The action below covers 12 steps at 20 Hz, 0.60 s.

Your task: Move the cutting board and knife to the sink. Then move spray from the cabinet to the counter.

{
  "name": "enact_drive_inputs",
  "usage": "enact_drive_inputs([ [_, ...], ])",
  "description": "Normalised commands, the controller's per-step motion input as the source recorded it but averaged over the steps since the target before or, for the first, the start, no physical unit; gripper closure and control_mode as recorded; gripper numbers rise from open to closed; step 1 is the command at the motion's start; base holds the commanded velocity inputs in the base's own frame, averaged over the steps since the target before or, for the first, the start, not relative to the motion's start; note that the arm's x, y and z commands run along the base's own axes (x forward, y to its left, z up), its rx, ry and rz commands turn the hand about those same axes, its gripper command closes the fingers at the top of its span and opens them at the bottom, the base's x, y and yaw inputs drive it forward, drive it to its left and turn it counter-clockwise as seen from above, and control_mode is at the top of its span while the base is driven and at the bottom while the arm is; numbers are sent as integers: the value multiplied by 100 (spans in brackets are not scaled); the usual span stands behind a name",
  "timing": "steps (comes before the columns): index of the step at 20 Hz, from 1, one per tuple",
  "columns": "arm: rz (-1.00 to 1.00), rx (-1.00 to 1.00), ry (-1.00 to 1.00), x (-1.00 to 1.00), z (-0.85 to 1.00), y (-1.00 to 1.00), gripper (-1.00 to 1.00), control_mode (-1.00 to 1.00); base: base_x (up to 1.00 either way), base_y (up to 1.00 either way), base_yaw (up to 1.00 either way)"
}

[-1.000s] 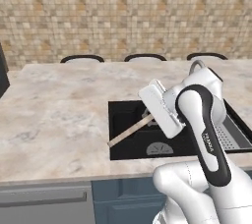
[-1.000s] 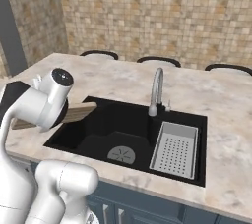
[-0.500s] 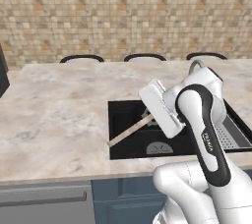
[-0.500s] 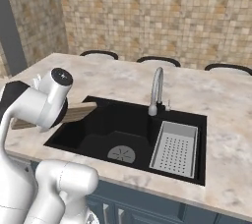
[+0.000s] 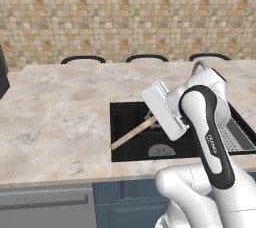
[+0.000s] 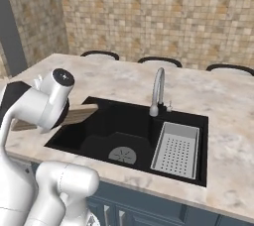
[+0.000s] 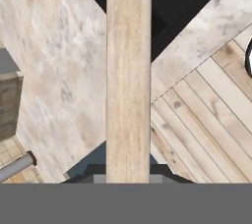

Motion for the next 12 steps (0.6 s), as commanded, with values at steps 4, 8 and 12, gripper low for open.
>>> enact_drive_inputs([
  [4, 0, 0, 23, 28, 24, -19, 100, -100, 0, 0, 0],
  [8, 0, 0, 41, 54, 39, -23, 100, -100, 0, 0, 0],
  [12, 2, 0, 31, 54, 14, -36, 100, -100, 0, 0, 0],
])
